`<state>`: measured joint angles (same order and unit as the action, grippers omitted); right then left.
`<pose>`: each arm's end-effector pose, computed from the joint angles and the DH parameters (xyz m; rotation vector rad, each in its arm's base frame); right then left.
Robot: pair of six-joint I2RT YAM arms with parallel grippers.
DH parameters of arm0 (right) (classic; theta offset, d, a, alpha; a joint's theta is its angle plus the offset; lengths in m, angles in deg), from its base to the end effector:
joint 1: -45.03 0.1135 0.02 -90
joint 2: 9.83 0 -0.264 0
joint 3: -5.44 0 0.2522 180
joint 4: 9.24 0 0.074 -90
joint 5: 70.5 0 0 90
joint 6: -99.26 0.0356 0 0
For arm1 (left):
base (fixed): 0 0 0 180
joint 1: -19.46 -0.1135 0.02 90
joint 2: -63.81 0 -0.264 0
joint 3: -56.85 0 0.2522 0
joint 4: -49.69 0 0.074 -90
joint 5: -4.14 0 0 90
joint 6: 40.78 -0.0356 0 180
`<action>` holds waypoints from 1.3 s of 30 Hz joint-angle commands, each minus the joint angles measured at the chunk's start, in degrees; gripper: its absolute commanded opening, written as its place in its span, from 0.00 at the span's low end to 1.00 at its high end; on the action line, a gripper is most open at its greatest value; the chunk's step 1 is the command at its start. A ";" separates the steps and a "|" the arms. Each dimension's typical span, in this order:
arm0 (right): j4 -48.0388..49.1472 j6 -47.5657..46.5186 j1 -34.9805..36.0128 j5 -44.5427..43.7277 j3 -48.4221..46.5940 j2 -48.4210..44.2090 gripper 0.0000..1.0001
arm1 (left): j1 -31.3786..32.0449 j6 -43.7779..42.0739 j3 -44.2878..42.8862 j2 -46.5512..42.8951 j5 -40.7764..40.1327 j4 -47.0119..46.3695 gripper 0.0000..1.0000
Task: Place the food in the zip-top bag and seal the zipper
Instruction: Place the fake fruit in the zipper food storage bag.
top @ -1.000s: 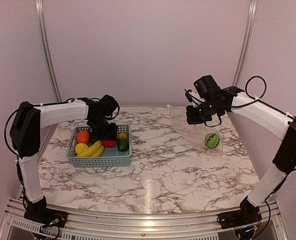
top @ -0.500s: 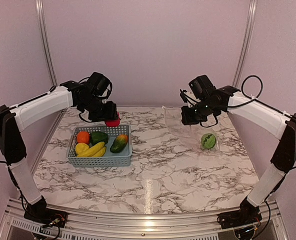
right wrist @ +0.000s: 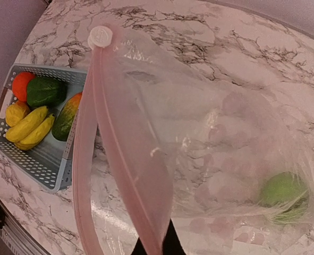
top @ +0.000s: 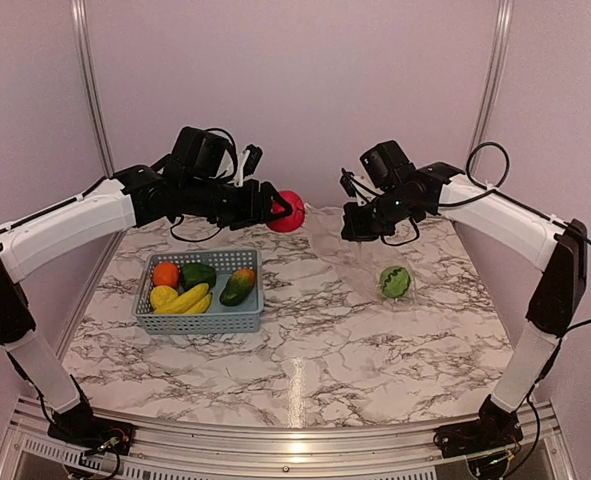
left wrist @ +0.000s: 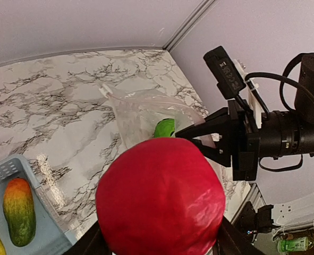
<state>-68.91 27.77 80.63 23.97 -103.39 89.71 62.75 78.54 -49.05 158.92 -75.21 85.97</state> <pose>0.3094 0.2249 0.3302 -0.4086 2.4813 0.4994 0.2791 -0.2720 0.3768 0.3867 2.1171 -0.9641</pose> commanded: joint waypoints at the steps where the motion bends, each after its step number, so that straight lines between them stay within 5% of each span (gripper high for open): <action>1: -0.07 1.37 1.45 2.52 -4.42 1.13 0.00 | 1.98 4.84 0.27 1.26 5.01 -10.02 0.58; 11: -2.55 2.07 1.76 5.26 -9.32 2.67 0.00 | 4.18 11.37 -2.82 8.01 2.69 -12.98 0.56; 19: -2.46 2.38 1.76 5.95 -8.02 1.01 0.00 | 4.44 14.64 -10.28 15.40 -2.83 -4.51 0.56; 32: -1.48 3.16 1.76 5.84 -7.14 -0.68 0.00 | 4.36 18.04 -27.89 26.33 -6.36 7.00 0.77; 39: -1.81 4.15 1.08 4.43 -7.01 -0.97 0.00 | 4.38 14.70 -31.34 23.67 -6.68 5.82 0.93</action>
<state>-71.25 30.61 81.74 29.15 -109.53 91.24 66.90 95.68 -78.84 185.15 -81.04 91.02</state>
